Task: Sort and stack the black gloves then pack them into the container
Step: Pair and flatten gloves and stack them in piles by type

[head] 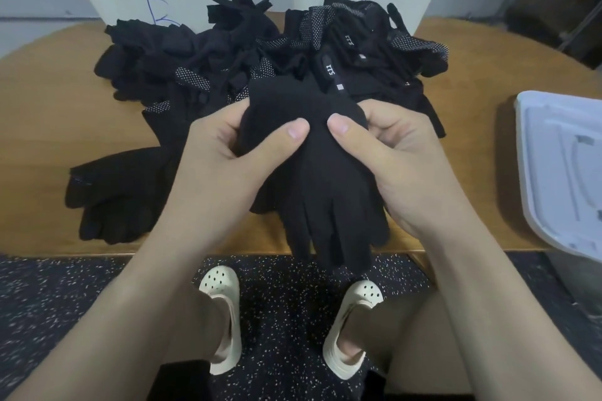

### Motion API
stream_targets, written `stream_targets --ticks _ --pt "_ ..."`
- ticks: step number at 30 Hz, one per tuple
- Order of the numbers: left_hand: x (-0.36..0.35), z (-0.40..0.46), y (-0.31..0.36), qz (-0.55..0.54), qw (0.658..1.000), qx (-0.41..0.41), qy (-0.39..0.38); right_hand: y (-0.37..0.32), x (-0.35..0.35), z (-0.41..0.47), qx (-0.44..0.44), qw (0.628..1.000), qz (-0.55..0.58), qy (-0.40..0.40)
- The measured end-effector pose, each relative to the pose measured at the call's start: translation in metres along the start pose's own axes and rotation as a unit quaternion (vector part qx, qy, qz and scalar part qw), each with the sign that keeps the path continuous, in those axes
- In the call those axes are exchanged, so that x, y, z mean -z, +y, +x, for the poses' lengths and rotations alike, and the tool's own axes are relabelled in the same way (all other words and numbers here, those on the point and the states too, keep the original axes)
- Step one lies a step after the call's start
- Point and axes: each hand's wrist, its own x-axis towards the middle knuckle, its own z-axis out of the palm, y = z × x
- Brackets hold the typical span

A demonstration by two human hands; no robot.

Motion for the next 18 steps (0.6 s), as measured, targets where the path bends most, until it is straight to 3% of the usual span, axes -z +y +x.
stream_targets --ticks 8,18 --pt "0.000 0.013 -0.026 0.059 0.997 0.048 -0.022 0.023 0.014 0.007 -0.072 0.994 -0.077 -0.017" --pt "-0.004 0.030 -0.041 0.153 0.986 0.036 -0.052 0.040 0.012 0.022 -0.040 0.982 -0.182 0.017"
